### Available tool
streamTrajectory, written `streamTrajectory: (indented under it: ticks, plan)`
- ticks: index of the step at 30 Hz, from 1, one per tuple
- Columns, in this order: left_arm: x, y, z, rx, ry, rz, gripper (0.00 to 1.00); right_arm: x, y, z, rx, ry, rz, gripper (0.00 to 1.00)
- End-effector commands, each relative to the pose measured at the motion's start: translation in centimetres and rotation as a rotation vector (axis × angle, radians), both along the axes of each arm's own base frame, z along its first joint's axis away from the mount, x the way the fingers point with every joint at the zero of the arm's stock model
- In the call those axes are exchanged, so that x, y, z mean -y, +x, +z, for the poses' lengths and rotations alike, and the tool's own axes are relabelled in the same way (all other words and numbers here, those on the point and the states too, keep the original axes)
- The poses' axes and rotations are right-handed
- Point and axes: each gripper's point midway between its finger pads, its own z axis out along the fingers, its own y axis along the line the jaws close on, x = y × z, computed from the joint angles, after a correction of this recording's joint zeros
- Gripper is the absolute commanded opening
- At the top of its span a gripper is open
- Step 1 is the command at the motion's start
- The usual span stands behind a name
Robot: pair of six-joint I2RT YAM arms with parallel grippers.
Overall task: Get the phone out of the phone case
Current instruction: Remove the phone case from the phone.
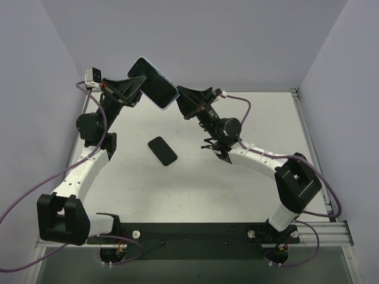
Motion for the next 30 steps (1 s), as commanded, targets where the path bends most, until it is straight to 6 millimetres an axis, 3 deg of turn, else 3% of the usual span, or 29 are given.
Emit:
streamTrajectory:
  ticks: [1, 2, 3, 4, 7, 13, 17, 24, 30]
  plan:
    - [-2.9, -16.7, 10.4, 0.547, -0.224, -0.154, 0.0, -3.1, -0.5, -11.2, 0.045, -0.577, -0.011, 0.0]
    - [-2.7, -16.3, 10.0, 0.531, -0.213, -0.156, 0.0, -2.7, -1.6, -10.7, 0.082, -0.642, 0.0, 0.0]
    - [-2.5, -16.2, 9.9, 0.529, -0.2, -0.158, 0.0, -2.6, -1.8, -11.6, 0.098, -0.727, -0.006, 0.0]
    - [-2.3, -15.8, 9.7, 0.513, -0.192, -0.157, 0.0, -2.6, -1.8, -13.8, 0.1, -0.882, -0.008, 0.0]
    - [-2.0, -14.9, 9.0, 0.481, -0.178, -0.163, 0.0, -1.6, -2.8, -14.7, 0.123, -1.018, 0.006, 0.0]
    - [-1.7, -13.7, 7.9, 0.435, -0.179, -0.17, 0.0, -1.7, -4.6, -17.4, 0.233, -1.217, 0.088, 0.0]
    - [-1.5, -12.9, 7.1, 0.406, -0.17, -0.169, 0.0, -2.3, -5.2, -18.3, 0.287, -1.257, 0.144, 0.01]
    - [-1.0, -11.5, 5.3, 0.356, -0.161, -0.165, 0.0, -3.7, -5.8, -18.1, 0.356, -1.22, 0.219, 0.22]
    - [-0.7, -10.9, 4.1, 0.328, -0.164, -0.163, 0.0, -4.3, -5.1, -17.5, 0.334, -1.175, 0.191, 0.26]
